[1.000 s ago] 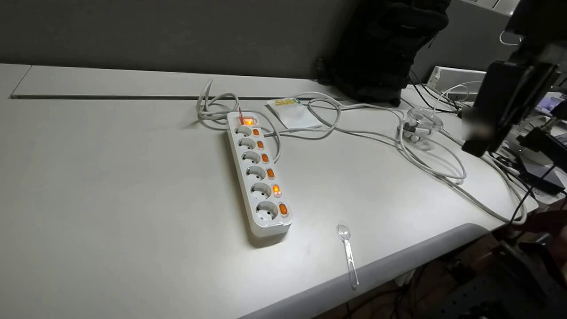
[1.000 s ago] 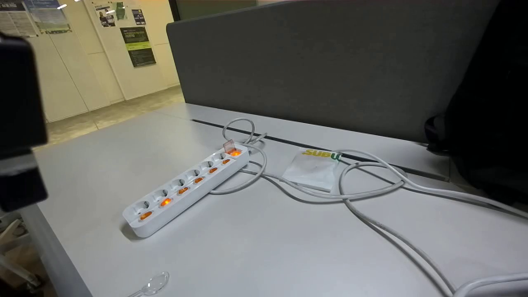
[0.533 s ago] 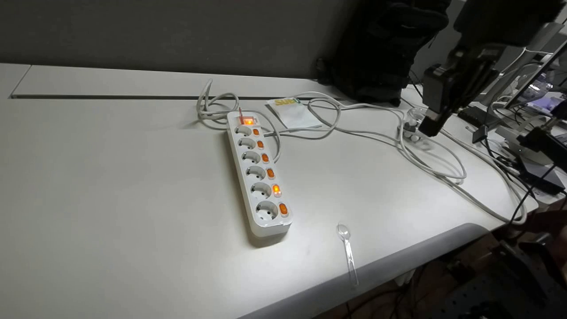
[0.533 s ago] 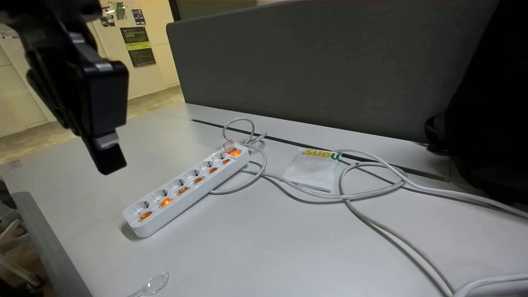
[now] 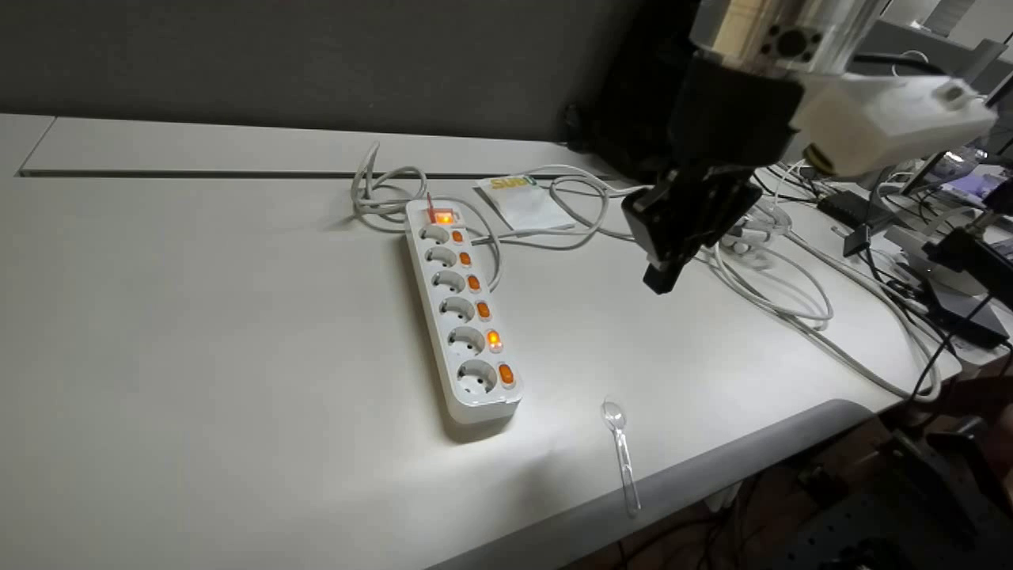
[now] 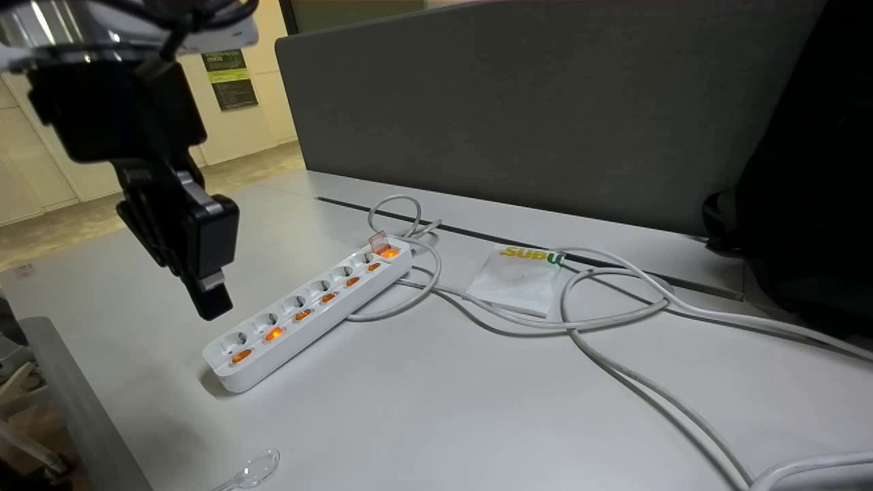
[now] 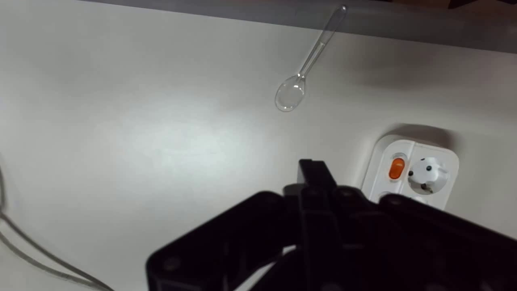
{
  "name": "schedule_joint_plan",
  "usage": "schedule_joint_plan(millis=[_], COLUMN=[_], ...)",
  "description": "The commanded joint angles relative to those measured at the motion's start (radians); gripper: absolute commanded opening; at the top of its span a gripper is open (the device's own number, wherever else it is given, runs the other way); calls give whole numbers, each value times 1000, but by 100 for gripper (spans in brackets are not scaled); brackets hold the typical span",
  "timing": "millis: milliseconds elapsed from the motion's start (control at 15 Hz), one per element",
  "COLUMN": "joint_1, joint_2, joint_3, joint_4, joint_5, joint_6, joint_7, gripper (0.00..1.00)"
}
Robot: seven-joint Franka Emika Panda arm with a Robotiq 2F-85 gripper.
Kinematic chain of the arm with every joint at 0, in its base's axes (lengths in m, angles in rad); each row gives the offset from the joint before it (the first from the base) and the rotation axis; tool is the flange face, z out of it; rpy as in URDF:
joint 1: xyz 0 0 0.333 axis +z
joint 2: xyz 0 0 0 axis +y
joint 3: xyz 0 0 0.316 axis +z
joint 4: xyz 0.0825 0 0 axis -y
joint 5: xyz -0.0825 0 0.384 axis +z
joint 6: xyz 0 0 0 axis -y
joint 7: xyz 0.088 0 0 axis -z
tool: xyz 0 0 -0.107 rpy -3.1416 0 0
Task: Turn off the switch to the left
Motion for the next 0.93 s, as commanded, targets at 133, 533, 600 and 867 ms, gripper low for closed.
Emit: schedule_joint_plan(millis=[133, 533, 600, 867], joint_1=[46, 67, 67, 60], joint_2=[91, 154, 154, 197], joint_3=[37, 49, 49, 74], joint_4=[1, 10, 10, 9], joint_5=[-7, -5, -5, -157], joint_6=[43, 49, 49, 214], joint_7=[64, 83, 83, 241], gripper=[1, 1, 1, 0])
